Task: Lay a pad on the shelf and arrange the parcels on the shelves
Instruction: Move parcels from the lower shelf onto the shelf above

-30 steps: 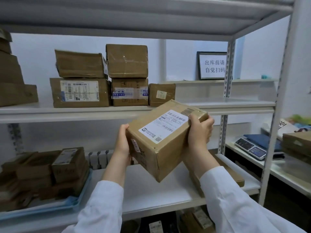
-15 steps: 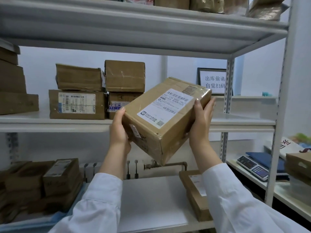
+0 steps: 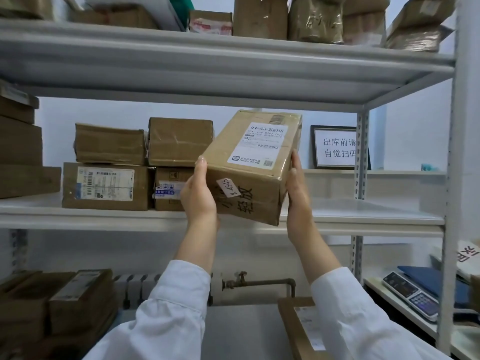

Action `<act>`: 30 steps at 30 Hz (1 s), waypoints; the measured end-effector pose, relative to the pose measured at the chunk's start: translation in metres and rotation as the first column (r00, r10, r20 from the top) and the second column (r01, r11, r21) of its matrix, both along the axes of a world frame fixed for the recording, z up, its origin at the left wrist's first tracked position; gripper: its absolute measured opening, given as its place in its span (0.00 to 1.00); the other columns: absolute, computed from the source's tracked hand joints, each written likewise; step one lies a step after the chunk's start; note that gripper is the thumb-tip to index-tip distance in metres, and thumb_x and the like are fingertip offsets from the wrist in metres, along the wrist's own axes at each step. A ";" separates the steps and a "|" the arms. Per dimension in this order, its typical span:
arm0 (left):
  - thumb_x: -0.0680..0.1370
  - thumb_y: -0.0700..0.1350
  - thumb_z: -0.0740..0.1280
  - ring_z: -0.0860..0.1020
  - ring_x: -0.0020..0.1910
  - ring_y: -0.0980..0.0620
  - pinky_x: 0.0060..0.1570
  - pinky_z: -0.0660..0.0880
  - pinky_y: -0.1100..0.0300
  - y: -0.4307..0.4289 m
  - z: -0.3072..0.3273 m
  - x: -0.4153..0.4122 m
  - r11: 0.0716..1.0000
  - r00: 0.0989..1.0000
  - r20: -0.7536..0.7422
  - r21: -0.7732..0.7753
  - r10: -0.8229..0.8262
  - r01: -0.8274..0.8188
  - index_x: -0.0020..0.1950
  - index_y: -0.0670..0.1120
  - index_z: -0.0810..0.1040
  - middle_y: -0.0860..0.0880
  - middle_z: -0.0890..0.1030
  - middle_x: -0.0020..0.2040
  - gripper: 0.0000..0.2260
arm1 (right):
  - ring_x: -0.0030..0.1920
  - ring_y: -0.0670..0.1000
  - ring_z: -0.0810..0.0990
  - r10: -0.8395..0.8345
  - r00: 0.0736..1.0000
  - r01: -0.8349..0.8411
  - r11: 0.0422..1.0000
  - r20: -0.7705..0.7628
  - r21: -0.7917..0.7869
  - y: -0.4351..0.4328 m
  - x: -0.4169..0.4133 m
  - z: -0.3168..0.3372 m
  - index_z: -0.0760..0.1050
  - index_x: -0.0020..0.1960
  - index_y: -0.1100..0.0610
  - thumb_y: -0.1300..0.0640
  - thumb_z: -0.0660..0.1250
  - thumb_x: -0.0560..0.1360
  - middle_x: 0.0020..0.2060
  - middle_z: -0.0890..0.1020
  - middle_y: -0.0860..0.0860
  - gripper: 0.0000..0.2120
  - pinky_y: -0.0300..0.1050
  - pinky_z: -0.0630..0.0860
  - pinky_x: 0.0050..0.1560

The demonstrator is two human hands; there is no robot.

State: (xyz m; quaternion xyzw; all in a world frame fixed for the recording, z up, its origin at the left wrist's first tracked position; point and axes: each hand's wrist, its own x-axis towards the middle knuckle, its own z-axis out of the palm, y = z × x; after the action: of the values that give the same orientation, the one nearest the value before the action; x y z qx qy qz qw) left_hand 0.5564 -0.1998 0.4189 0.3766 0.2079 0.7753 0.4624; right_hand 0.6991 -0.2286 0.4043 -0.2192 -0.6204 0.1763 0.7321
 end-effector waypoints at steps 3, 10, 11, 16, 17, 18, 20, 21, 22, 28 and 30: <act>0.67 0.65 0.67 0.82 0.49 0.51 0.53 0.78 0.52 0.001 0.006 0.007 0.998 0.997 -0.043 0.022 0.061 -0.060 0.32 0.60 0.83 0.57 0.85 0.40 0.12 | 0.76 0.50 0.48 0.029 0.992 -0.029 1.000 0.127 -0.006 0.010 0.007 -0.001 0.45 0.77 0.50 0.29 0.66 0.62 0.77 0.51 0.48 0.54 0.58 0.51 0.75; 0.68 0.67 0.66 0.78 0.45 0.61 0.41 0.74 0.64 0.009 0.027 0.010 0.979 0.964 -0.183 0.100 0.191 -0.175 0.39 0.57 0.79 0.62 0.82 0.38 0.15 | 0.72 0.52 0.63 0.048 0.999 -0.049 0.998 0.005 0.045 0.043 0.011 0.009 0.52 0.76 0.47 0.45 0.72 0.65 0.73 0.63 0.51 0.45 0.60 0.64 0.69; 0.68 0.67 0.65 0.77 0.45 0.62 0.40 0.72 0.65 0.011 0.030 0.009 0.976 0.956 -0.207 0.117 0.207 -0.186 0.41 0.57 0.78 0.62 0.82 0.39 0.14 | 0.71 0.54 0.66 0.047 0.999 -0.046 0.997 -0.012 0.062 0.047 0.012 0.013 0.54 0.75 0.49 0.45 0.71 0.66 0.72 0.65 0.53 0.43 0.61 0.66 0.67; 0.75 0.58 0.64 0.76 0.59 0.51 0.60 0.74 0.51 0.021 0.039 0.008 0.967 0.919 -0.316 0.171 0.235 -0.188 0.66 0.50 0.73 0.51 0.80 0.59 0.23 | 0.66 0.50 0.71 0.080 0.987 -0.074 0.996 -0.137 0.045 0.063 0.015 0.028 0.57 0.72 0.52 0.44 0.68 0.68 0.68 0.68 0.53 0.37 0.51 0.74 0.62; 0.76 0.57 0.63 0.76 0.60 0.50 0.61 0.74 0.49 0.023 0.040 0.008 0.968 0.914 -0.332 0.171 0.234 -0.185 0.68 0.49 0.72 0.50 0.79 0.61 0.23 | 0.66 0.49 0.70 0.092 0.979 -0.085 0.995 -0.180 0.048 0.067 0.016 0.032 0.57 0.71 0.52 0.47 0.67 0.69 0.68 0.66 0.52 0.35 0.47 0.74 0.61; 0.76 0.56 0.63 0.75 0.61 0.49 0.62 0.74 0.48 0.025 0.042 0.007 0.968 0.908 -0.348 0.171 0.233 -0.183 0.69 0.49 0.70 0.50 0.78 0.62 0.23 | 0.65 0.49 0.69 0.111 0.970 -0.102 0.993 -0.216 0.052 0.070 0.016 0.035 0.57 0.69 0.52 0.49 0.65 0.69 0.67 0.65 0.52 0.32 0.46 0.73 0.60; 0.77 0.54 0.63 0.75 0.62 0.48 0.61 0.74 0.47 0.030 0.044 0.007 0.967 0.897 -0.372 0.180 0.238 -0.182 0.71 0.48 0.69 0.48 0.77 0.63 0.23 | 0.63 0.49 0.72 0.168 0.952 -0.157 0.986 -0.257 0.061 0.079 0.018 0.039 0.59 0.64 0.52 0.53 0.63 0.68 0.63 0.67 0.53 0.26 0.46 0.75 0.57; 0.77 0.53 0.63 0.75 0.62 0.47 0.61 0.74 0.47 0.032 0.045 0.007 0.964 0.892 -0.379 0.188 0.246 -0.186 0.71 0.48 0.68 0.48 0.77 0.63 0.23 | 0.58 0.47 0.76 0.197 0.944 -0.187 0.980 -0.264 0.062 0.083 0.019 0.041 0.60 0.61 0.53 0.53 0.62 0.68 0.59 0.71 0.53 0.23 0.44 0.77 0.52; 0.78 0.52 0.63 0.75 0.62 0.47 0.61 0.74 0.47 0.034 0.046 0.007 0.961 0.885 -0.385 0.195 0.261 -0.198 0.71 0.48 0.68 0.47 0.77 0.63 0.22 | 0.51 0.44 0.79 0.217 0.939 -0.208 0.976 -0.267 0.060 0.087 0.019 0.043 0.62 0.58 0.53 0.54 0.62 0.68 0.54 0.74 0.53 0.20 0.42 0.78 0.45; 0.79 0.50 0.62 0.76 0.61 0.50 0.62 0.73 0.47 0.047 0.042 0.006 0.930 0.830 -0.428 0.250 0.357 -0.271 0.67 0.48 0.72 0.50 0.79 0.60 0.17 | 0.50 0.48 0.80 0.166 0.950 -0.158 0.986 -0.263 0.050 0.103 0.019 0.047 0.71 0.59 0.59 0.55 0.63 0.77 0.49 0.80 0.51 0.13 0.38 0.77 0.45; 0.79 0.49 0.62 0.76 0.60 0.50 0.62 0.73 0.47 0.052 0.041 0.007 0.925 0.825 -0.427 0.257 0.369 -0.281 0.66 0.48 0.73 0.51 0.79 0.59 0.16 | 0.52 0.50 0.79 0.175 0.962 -0.163 0.984 -0.209 0.076 0.105 0.020 0.047 0.72 0.62 0.62 0.55 0.62 0.76 0.52 0.80 0.54 0.17 0.39 0.77 0.49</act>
State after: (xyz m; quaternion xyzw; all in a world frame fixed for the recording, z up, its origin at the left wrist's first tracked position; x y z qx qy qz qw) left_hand 0.5634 -0.1482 0.4603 0.5521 0.3024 0.7444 0.2225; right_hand 0.7192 -0.1237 0.4515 -0.1237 -0.5588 0.2429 0.7832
